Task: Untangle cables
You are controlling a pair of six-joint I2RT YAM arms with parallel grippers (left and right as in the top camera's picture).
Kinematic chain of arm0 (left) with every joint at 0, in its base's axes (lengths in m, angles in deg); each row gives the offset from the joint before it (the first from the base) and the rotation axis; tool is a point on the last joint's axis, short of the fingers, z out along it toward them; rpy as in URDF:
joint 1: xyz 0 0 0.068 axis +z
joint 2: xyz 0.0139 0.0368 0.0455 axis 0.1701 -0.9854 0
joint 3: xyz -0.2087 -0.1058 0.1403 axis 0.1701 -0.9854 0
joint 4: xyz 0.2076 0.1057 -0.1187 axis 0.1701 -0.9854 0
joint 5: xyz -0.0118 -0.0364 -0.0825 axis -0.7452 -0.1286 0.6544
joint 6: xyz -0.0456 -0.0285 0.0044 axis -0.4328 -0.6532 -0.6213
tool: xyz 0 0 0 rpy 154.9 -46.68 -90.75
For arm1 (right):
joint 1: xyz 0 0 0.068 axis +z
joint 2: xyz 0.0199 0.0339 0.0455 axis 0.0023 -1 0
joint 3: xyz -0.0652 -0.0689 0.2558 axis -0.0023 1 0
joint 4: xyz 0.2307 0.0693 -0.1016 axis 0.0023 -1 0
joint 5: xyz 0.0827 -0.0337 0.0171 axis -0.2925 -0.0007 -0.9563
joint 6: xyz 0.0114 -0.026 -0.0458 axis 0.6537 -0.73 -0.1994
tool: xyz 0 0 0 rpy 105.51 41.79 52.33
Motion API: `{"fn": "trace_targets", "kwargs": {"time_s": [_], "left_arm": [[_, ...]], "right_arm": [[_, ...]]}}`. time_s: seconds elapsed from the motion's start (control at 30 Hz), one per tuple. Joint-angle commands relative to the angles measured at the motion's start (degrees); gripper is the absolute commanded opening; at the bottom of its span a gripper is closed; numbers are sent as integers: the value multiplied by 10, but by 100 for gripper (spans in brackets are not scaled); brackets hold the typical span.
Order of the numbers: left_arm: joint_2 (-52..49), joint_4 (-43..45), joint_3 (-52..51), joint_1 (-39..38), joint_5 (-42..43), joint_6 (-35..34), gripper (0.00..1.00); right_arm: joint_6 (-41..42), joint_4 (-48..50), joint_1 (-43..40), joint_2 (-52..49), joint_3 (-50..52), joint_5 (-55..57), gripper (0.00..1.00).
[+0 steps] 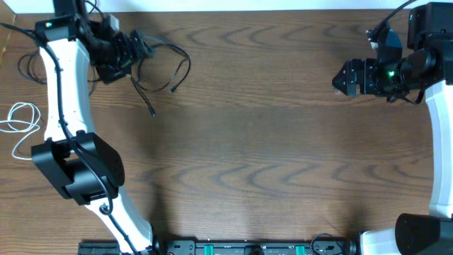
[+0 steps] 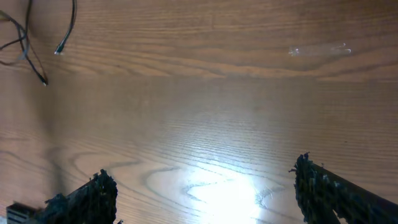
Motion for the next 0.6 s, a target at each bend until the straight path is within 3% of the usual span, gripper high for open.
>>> {"fn": "trace_targets", "kwargs": {"time_s": [0.0, 0.3, 0.57], "left_arm": [[-1, -35, 0, -15, -68, 47, 95], [-1, -164, -2, -60, -146, 72, 89], [-1, -219, -2, -87, -134, 136, 87]], "right_arm": [[-7, 0, 4, 0, 0, -5, 90], [-17, 0, 4, 0, 0, -38, 92], [-77, 5, 30, 0, 1, -125, 95]]}}
